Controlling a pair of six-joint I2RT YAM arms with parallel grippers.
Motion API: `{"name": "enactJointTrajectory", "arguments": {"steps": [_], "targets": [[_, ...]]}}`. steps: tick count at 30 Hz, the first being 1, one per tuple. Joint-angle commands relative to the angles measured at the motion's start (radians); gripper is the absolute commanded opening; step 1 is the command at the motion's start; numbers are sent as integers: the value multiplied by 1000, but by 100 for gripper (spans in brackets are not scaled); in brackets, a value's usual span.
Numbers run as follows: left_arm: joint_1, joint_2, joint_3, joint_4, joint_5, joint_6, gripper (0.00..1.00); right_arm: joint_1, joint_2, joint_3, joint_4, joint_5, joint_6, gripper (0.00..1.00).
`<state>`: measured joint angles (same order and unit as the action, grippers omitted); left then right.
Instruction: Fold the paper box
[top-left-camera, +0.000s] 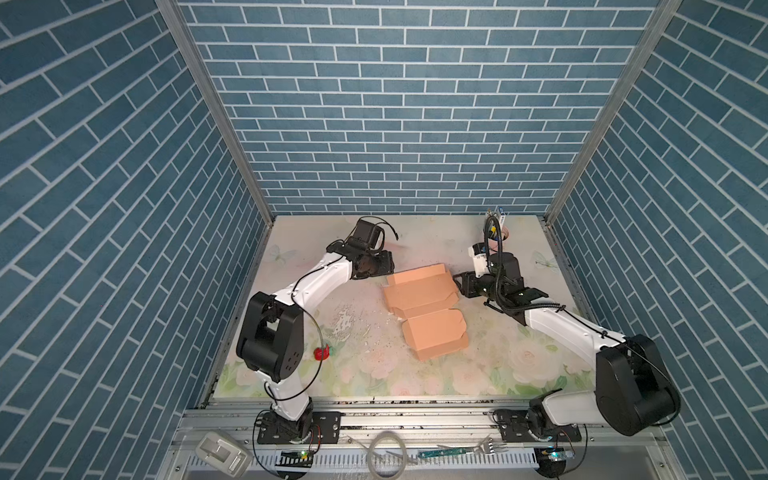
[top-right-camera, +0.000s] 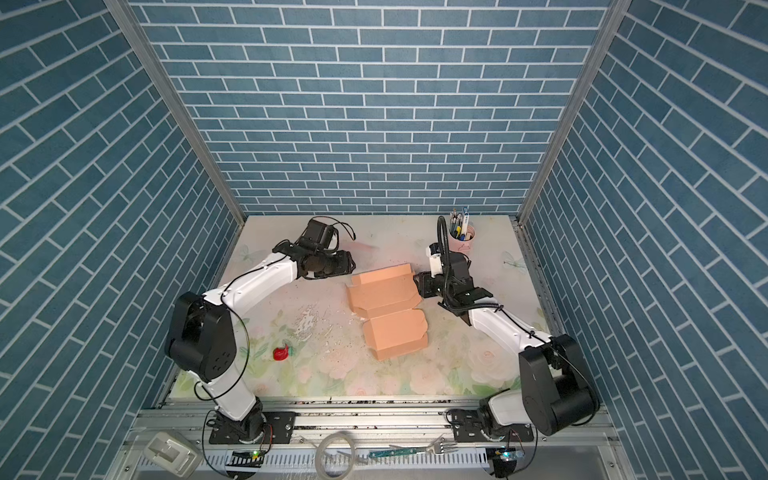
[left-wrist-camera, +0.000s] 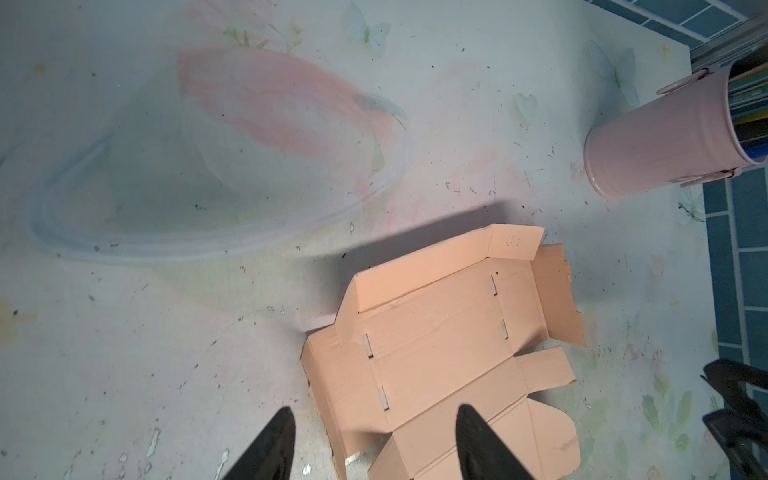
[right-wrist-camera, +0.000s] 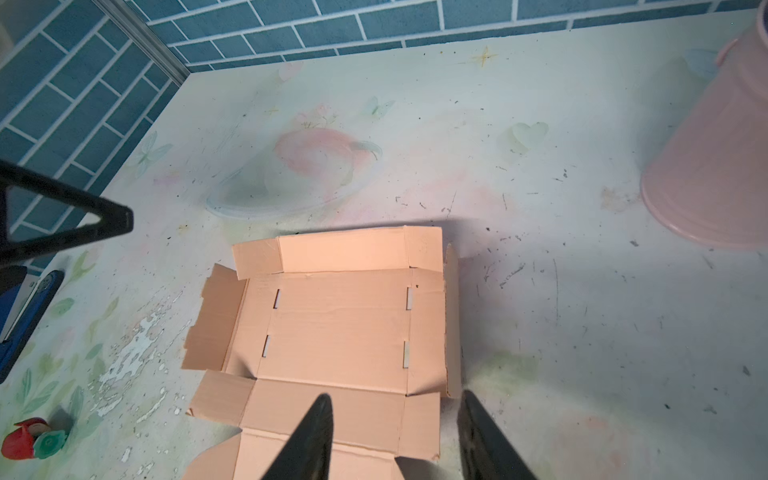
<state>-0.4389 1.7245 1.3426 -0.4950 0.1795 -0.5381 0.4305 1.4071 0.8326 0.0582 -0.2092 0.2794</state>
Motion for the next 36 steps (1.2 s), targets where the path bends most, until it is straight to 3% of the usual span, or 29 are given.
{"name": "enactJointTrajectory", "arguments": {"steps": [1,9,19,26,32,36], "targets": [[-1,18,-62,13,-15,-99,64,5,35,56,-40,1,-30,49],[-39,112,13,15,-125,-182,60,8,13,26,-33,-10,-1,49],[-73,248,102,20,-141,-191,55,8,3,-5,-21,-15,10,49],[-96,303,140,50,-169,-188,47,9,12,-12,-5,-14,13,49],[-124,356,189,64,-205,-191,29,9,25,-4,14,-18,41,49],[-136,347,192,82,-210,-176,11,11,59,15,41,-33,84,48]]}}
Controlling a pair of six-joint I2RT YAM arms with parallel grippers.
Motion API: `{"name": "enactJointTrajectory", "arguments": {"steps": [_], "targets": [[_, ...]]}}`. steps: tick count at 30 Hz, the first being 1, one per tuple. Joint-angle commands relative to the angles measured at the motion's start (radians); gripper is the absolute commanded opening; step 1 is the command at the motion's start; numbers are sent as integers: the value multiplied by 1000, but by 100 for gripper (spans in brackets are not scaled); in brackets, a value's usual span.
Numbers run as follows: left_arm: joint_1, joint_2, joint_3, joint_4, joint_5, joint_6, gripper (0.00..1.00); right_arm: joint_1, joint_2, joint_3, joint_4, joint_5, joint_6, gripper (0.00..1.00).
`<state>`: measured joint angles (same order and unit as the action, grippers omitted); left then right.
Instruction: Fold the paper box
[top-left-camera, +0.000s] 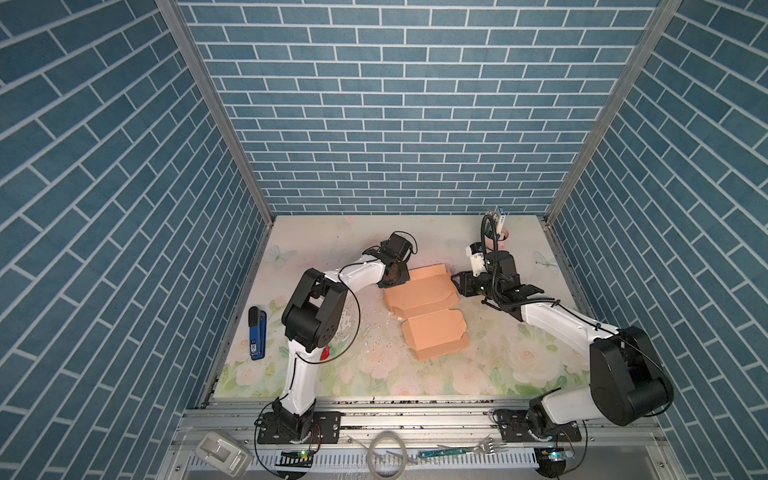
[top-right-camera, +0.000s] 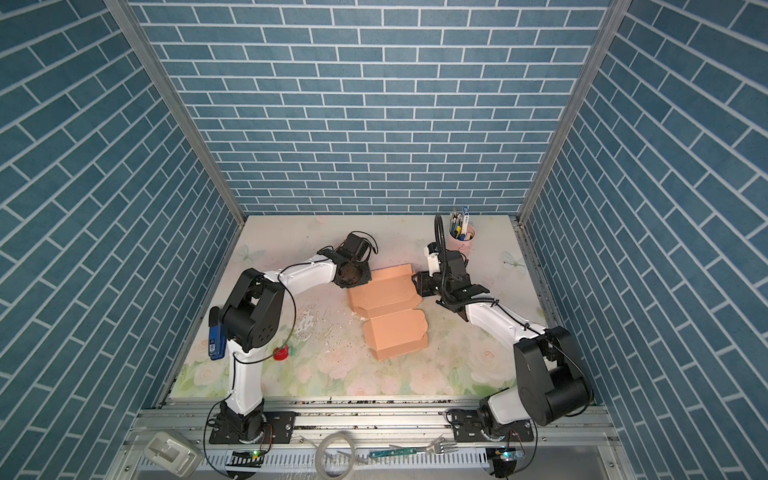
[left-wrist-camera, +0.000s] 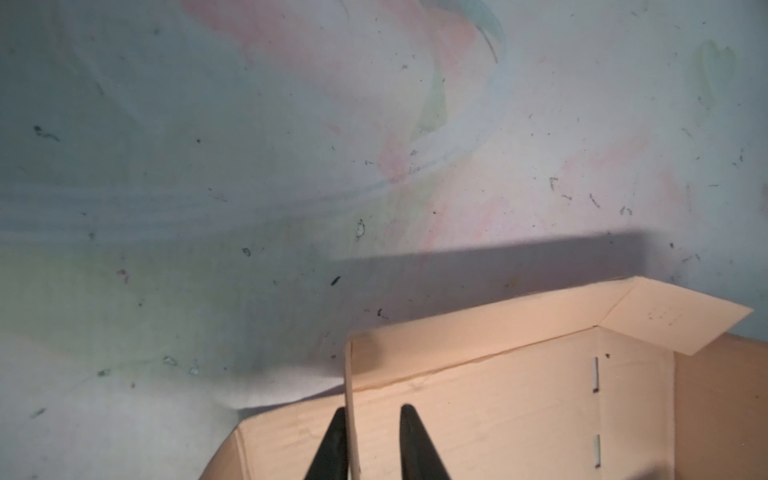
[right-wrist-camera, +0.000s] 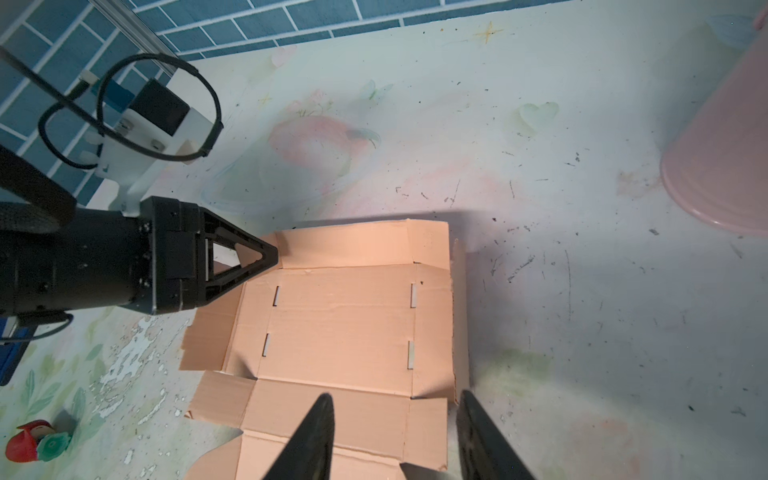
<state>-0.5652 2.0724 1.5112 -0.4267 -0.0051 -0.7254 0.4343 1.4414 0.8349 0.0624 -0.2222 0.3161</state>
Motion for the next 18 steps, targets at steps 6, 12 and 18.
{"name": "enactJointTrajectory", "arguments": {"steps": [6,12,18], "targets": [[-13,-40,-43,60,-36,65,0,10,100,67,75,-1,149,47],[-16,-77,-101,84,-55,90,0,50,176,102,102,33,268,46],[-17,-103,-127,95,-62,100,0,60,239,89,184,31,387,46]]}}
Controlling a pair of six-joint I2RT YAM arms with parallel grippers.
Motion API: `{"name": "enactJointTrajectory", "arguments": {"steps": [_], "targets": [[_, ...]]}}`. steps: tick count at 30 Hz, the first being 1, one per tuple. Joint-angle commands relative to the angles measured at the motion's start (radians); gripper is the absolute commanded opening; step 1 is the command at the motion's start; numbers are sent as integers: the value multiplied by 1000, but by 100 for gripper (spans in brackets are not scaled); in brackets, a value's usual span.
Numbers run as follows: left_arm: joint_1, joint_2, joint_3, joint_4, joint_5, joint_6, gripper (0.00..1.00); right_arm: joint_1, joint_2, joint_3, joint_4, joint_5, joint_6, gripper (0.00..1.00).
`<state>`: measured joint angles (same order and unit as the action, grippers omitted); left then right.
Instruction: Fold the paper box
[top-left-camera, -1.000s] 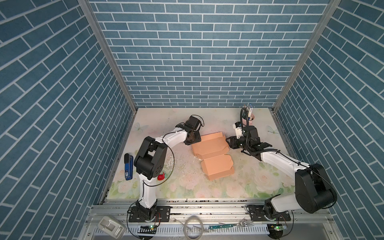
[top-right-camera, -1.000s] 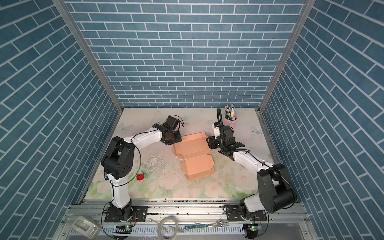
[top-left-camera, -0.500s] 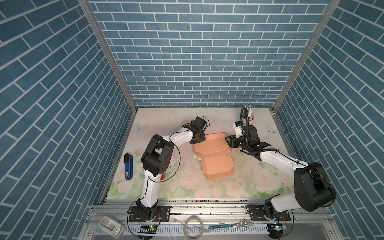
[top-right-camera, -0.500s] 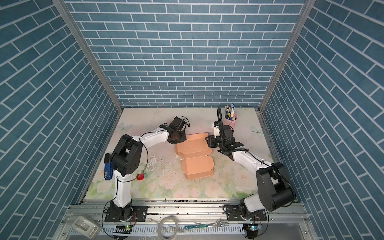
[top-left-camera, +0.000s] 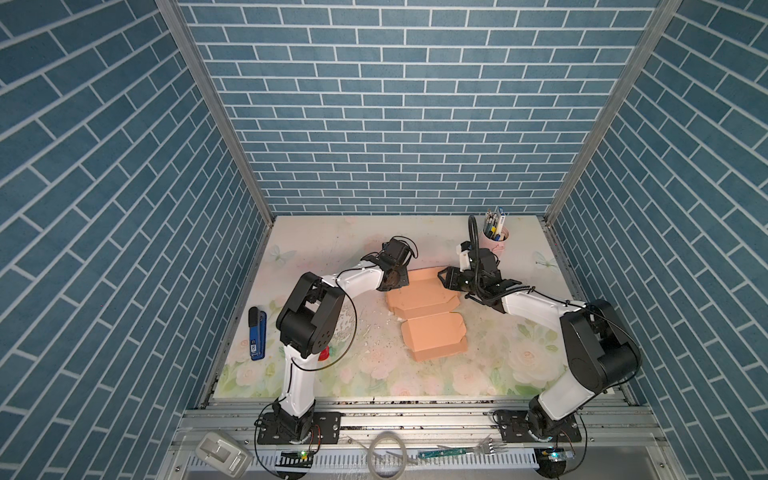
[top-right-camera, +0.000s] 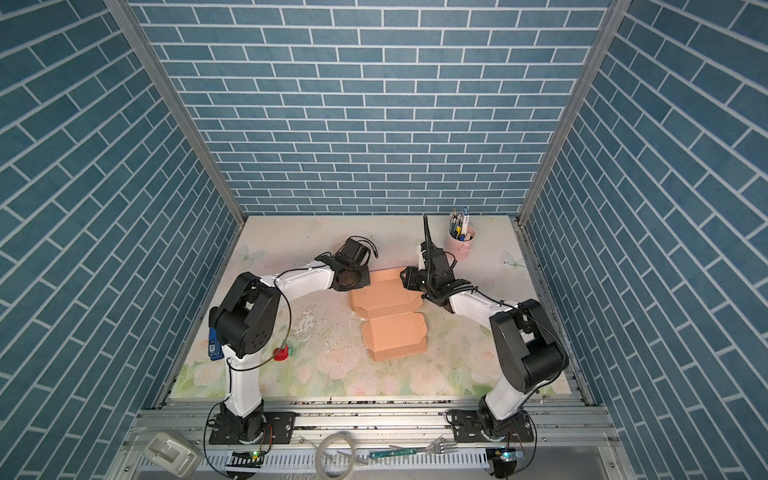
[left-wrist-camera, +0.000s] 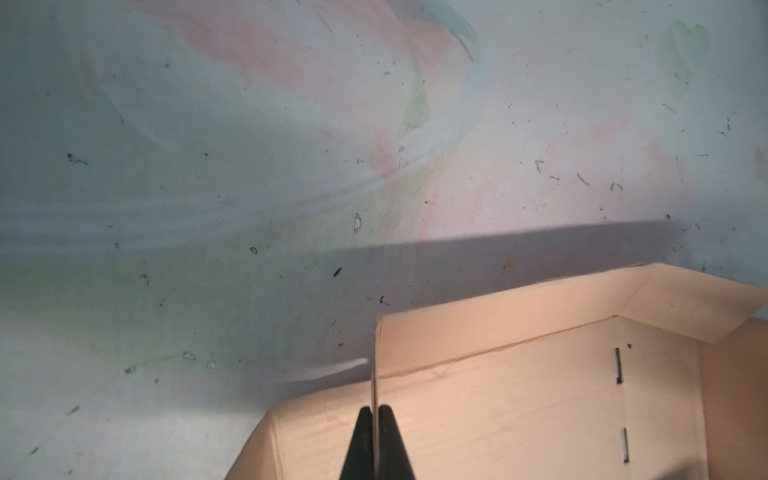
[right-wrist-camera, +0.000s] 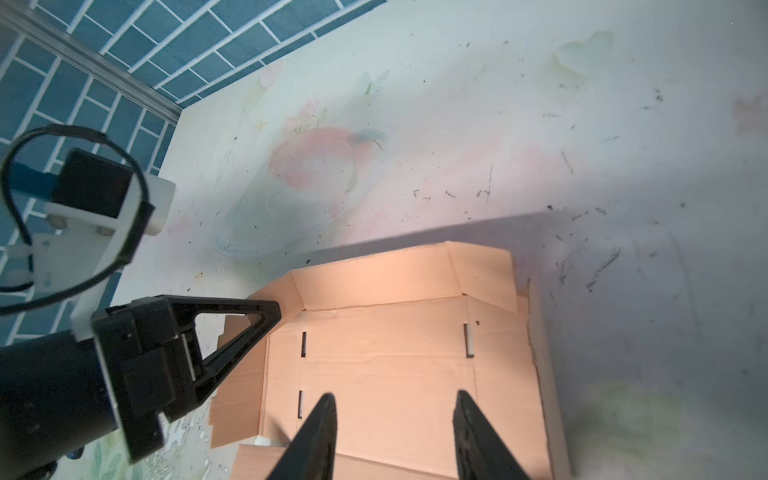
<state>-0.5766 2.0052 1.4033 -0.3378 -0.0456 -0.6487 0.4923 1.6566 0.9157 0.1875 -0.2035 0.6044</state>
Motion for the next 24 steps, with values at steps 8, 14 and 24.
{"name": "enactJointTrajectory", "arguments": {"steps": [8,14,24], "targets": [[-9,-62,-35,11,-19,48,0,-8,90,25,59,51,140,48],[-15,-74,-47,11,-22,71,0,-39,137,29,105,47,167,49],[-45,-75,-42,-4,-43,118,0,-63,221,89,173,42,115,52]]}}
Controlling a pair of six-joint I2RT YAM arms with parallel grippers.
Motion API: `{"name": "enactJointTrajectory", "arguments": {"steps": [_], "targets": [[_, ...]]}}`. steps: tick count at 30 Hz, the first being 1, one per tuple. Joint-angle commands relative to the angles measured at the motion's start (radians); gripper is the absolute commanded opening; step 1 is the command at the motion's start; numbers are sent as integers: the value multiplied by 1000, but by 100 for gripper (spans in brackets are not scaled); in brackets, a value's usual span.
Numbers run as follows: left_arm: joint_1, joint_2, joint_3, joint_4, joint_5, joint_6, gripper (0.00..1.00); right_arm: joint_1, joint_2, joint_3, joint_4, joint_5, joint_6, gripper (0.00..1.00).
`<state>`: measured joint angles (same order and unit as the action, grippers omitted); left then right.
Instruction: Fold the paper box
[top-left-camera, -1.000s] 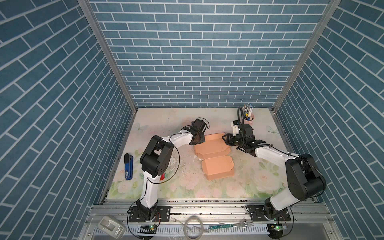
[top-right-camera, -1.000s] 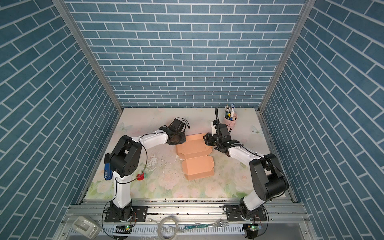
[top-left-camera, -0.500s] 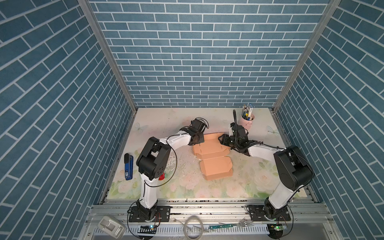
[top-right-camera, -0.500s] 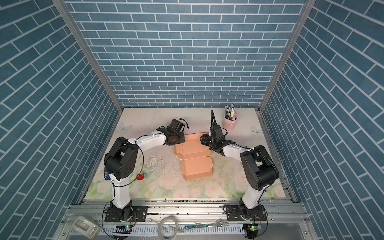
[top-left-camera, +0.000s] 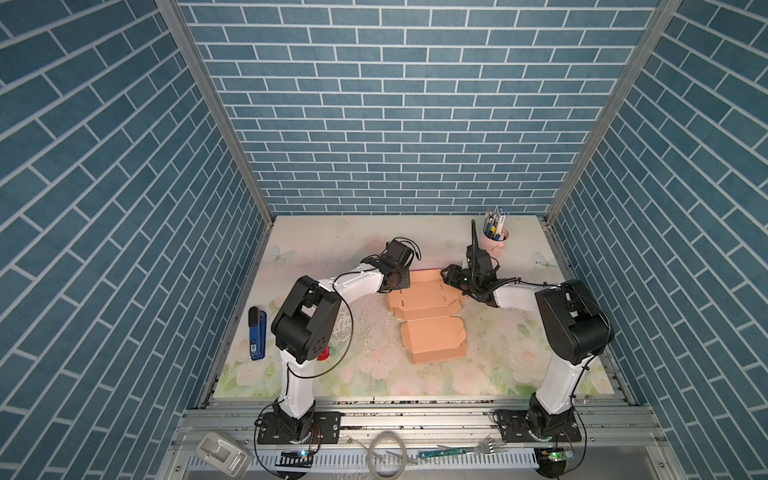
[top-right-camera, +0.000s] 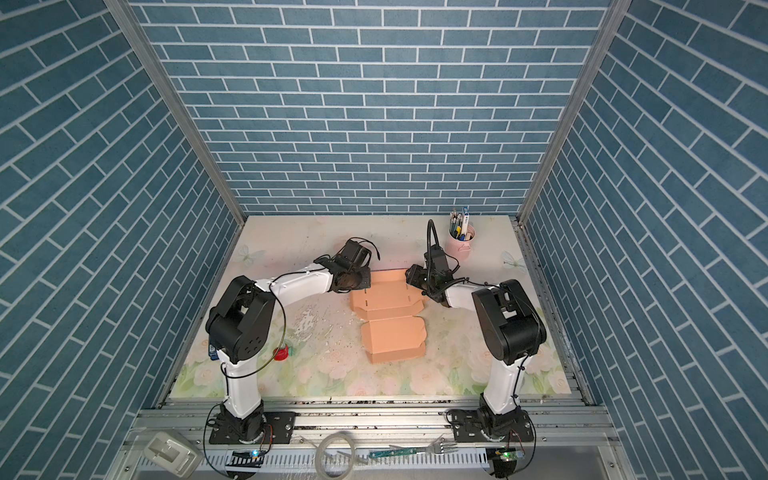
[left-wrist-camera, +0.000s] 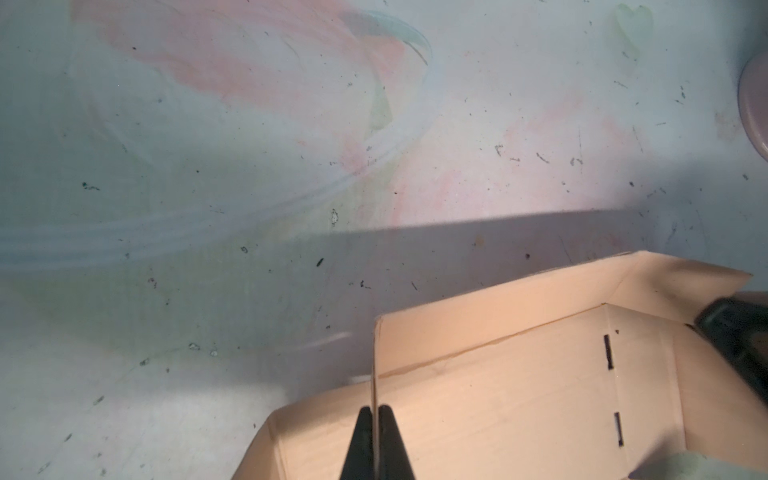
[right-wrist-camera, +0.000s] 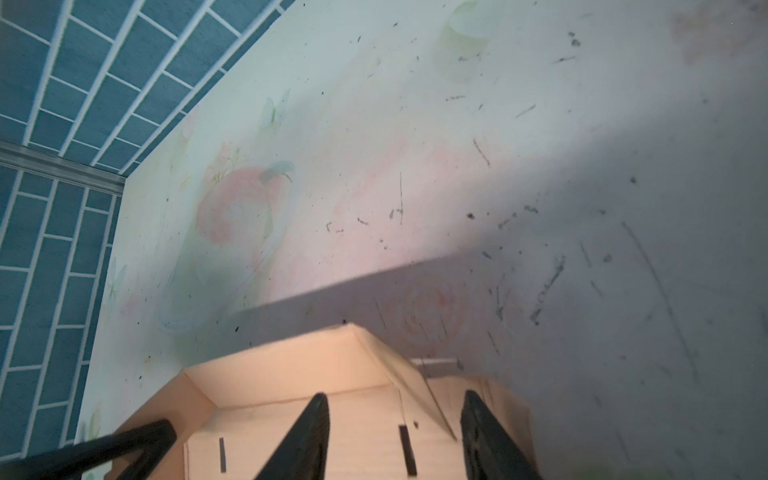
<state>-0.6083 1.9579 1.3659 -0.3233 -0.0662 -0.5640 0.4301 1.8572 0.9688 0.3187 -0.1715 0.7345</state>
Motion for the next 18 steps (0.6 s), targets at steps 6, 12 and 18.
{"name": "enactJointTrajectory", "arguments": {"steps": [6,12,18], "targets": [[-14,-28,2,-25,-28,45,0,14,18,38,55,-5,-42,51],[-14,-20,9,-24,-30,45,0,80,0,54,20,28,-69,50],[-14,-22,8,-19,-32,45,0,118,-6,45,34,55,-36,48]]}}
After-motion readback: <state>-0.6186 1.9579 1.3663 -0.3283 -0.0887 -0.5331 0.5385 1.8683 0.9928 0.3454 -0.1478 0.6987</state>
